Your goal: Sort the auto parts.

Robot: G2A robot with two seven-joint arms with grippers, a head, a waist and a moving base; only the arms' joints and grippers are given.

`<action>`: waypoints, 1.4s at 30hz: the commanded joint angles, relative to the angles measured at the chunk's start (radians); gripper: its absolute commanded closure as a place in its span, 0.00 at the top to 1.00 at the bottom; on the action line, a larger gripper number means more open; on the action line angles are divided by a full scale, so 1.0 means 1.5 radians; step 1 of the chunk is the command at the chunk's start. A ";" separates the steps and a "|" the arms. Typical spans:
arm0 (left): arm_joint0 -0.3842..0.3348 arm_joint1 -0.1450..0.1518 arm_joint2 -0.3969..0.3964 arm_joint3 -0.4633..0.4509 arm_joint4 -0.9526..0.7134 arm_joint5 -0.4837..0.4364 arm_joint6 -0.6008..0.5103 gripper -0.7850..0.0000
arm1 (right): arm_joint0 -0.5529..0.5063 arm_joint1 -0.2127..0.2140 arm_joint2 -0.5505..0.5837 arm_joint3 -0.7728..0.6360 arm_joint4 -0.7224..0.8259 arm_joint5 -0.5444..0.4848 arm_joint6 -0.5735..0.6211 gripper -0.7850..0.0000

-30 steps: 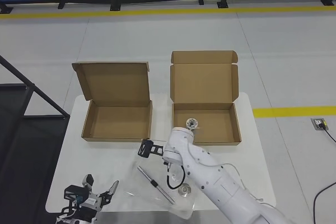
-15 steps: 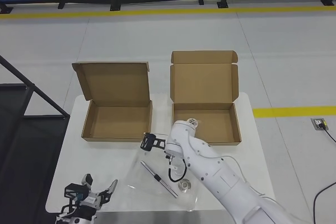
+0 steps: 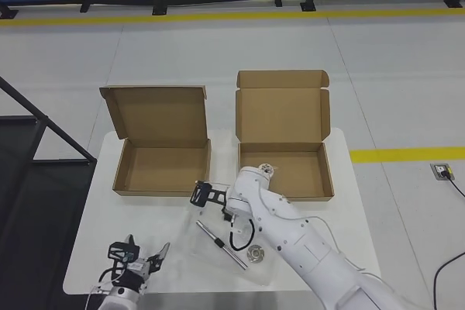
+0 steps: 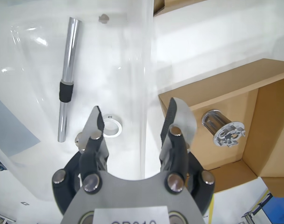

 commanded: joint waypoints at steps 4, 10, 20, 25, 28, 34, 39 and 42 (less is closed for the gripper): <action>-0.006 -0.001 0.014 0.005 0.023 -0.003 0.005 1.00 | -0.067 0.024 0.037 -0.118 -0.017 -0.005 -0.003 1.00; -0.001 -0.001 0.025 0.001 0.038 -0.007 0.015 1.00 | -0.148 0.047 0.070 -0.250 -0.008 -0.041 0.052 1.00; 0.011 0.000 0.039 -0.003 0.071 -0.027 0.039 1.00 | -0.176 0.048 0.059 -0.289 0.032 0.049 0.117 1.00; 0.023 0.003 0.040 -0.003 0.108 -0.035 0.065 1.00 | -0.141 0.033 0.038 -0.217 0.063 0.107 0.125 1.00; 0.028 0.003 0.037 -0.004 0.099 -0.034 0.073 1.00 | -0.120 0.022 0.022 -0.173 0.089 0.120 0.132 0.99; 0.029 0.003 0.021 -0.006 0.065 -0.036 0.075 1.00 | -0.097 0.007 0.002 -0.114 0.124 0.151 0.134 0.86; 0.030 0.004 0.010 -0.010 0.049 -0.042 0.075 1.00 | -0.089 -0.003 -0.024 -0.075 0.098 0.202 0.130 0.73; 0.032 0.005 0.005 -0.013 0.044 -0.045 0.076 1.00 | -0.085 -0.010 -0.037 -0.058 0.092 0.222 0.124 0.70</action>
